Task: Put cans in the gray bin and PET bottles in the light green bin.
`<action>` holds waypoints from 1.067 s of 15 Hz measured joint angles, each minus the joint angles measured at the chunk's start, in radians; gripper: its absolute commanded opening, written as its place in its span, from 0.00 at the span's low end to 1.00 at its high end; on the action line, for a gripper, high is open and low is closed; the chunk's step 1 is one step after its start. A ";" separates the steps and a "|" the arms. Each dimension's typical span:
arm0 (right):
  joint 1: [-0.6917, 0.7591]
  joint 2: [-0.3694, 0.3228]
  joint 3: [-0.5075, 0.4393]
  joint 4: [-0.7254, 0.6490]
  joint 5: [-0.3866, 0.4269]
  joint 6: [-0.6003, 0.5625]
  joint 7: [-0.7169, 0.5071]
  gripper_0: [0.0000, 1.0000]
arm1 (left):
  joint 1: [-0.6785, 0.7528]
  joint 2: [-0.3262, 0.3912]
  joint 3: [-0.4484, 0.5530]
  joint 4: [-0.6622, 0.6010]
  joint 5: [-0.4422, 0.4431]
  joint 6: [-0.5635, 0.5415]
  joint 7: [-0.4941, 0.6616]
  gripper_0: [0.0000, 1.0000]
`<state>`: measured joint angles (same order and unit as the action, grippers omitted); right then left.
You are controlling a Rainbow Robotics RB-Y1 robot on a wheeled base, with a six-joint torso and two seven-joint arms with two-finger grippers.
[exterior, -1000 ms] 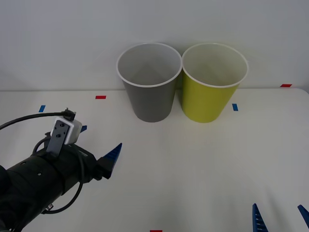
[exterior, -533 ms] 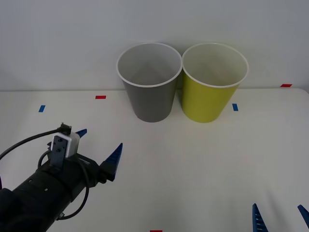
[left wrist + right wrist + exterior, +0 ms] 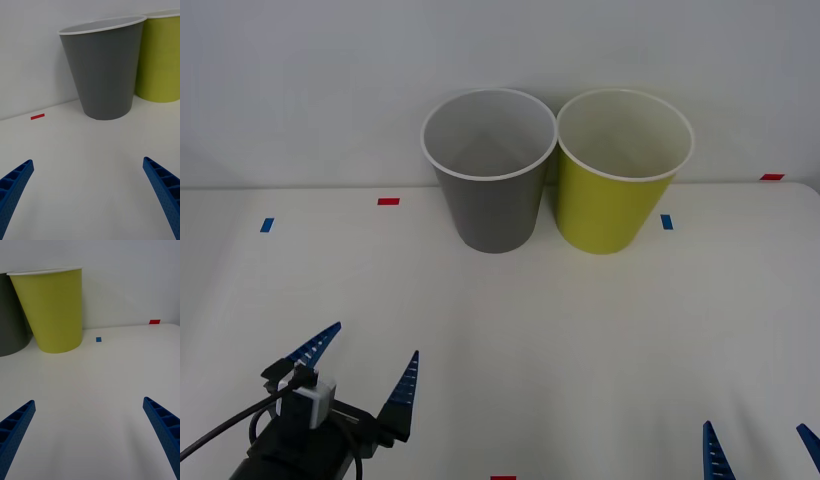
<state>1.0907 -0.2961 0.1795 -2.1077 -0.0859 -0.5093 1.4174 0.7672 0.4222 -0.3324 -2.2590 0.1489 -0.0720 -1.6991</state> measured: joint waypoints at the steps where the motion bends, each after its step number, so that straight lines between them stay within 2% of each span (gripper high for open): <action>1: 0.000 0.000 0.000 0.000 0.000 0.000 0.000 1.00 | 0.025 0.000 0.000 0.001 -0.007 -0.028 0.005 1.00; 5: 0.000 0.000 0.000 0.000 0.000 0.000 0.000 1.00 | 0.081 -0.007 -0.011 0.052 -0.028 -0.151 0.007 1.00; 9: 0.000 0.000 0.000 0.000 0.000 0.000 0.000 1.00 | 0.192 -0.048 -0.015 0.073 -0.074 -0.250 -0.021 1.00; 16: 0.000 0.000 0.000 0.000 0.000 0.000 0.000 1.00 | 0.254 -0.088 -0.017 0.073 -0.095 -0.286 -0.065 1.00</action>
<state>1.0907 -0.2961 0.1795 -2.1077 -0.0859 -0.5093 1.4174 1.0212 0.3345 -0.3492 -2.1859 0.0538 -0.3583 -1.7644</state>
